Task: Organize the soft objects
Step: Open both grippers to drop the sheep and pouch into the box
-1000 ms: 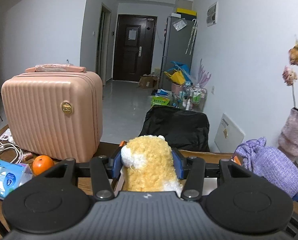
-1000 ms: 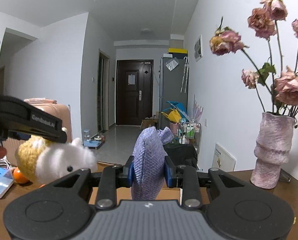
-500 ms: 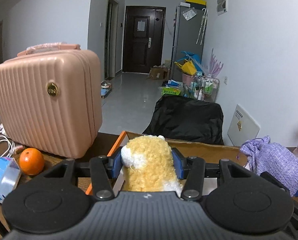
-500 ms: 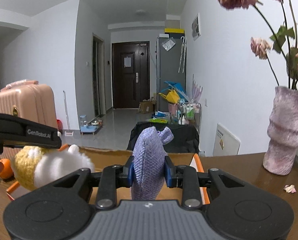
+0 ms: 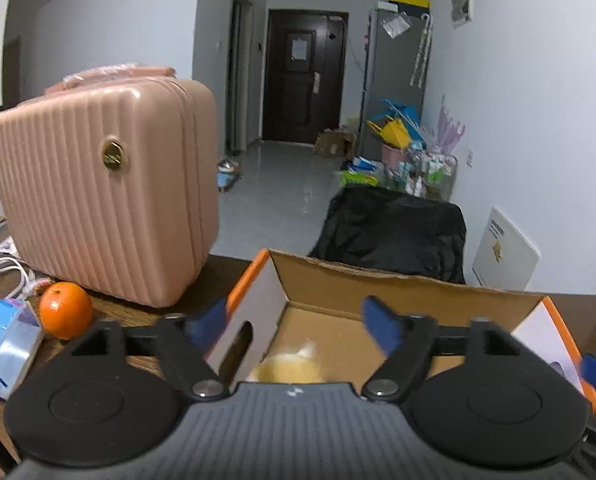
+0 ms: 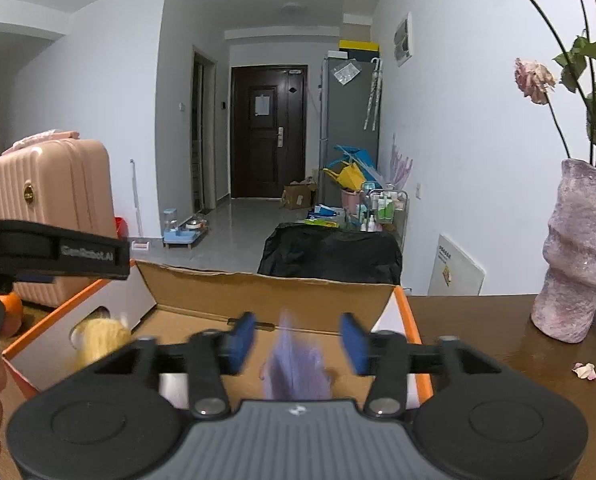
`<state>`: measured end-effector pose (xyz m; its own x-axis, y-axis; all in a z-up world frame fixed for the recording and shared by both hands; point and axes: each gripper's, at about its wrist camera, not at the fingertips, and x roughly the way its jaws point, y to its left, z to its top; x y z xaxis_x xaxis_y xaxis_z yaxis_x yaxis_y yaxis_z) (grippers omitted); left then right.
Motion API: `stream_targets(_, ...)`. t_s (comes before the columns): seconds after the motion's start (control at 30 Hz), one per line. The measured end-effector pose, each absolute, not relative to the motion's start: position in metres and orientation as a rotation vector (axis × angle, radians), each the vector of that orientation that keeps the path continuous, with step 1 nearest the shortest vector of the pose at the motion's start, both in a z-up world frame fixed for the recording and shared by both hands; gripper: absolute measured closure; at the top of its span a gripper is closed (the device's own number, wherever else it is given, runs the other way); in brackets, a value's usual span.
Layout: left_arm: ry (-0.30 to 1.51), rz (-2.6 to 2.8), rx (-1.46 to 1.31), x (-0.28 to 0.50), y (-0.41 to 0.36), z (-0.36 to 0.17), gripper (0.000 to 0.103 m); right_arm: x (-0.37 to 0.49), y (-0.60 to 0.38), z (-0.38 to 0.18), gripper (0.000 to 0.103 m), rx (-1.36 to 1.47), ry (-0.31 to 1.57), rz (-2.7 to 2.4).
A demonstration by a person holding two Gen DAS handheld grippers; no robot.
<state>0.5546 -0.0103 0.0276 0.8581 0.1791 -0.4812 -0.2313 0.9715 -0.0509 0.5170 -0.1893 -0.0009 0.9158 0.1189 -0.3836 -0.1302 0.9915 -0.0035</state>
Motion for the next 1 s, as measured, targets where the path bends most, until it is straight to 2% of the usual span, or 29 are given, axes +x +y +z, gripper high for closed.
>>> stream_targets(0.03, 0.491, 0.223, -0.105, 0.554, -0.011, 0.029, 0.012, 0.516, -0.190, 0.000, 0.028, -0.032, 0.390, 0.120)
stream_targets(0.07, 0.488, 0.223, -0.101, 0.553, -0.011, 0.030, 0.006, 0.515, -0.190, 0.000, 0.024, -0.034, 0.387, 0.116)
stream_targets(0.1, 0.486, 0.223, -0.097, 0.552, -0.011, 0.031, 0.001, 0.514, -0.190, 0.001, 0.014, -0.035, 0.386, 0.113)
stream_targets(0.13, 0.482, 0.225, -0.091, 0.550, -0.012, 0.033, 0.000, 0.513, -0.191, 0.003, 0.007, -0.036, 0.387, 0.109)
stream_targets(0.2, 0.476, 0.225, -0.073, 0.548, -0.014, 0.036, 0.000, 0.512, -0.191, 0.005, 0.000, -0.043, 0.390, 0.092)
stream_targets(1.0, 0.484, 0.222, 0.015, 0.507, -0.015, 0.057, 0.000, 0.477, -0.189, 0.026, 0.000, -0.069, 0.391, 0.099)
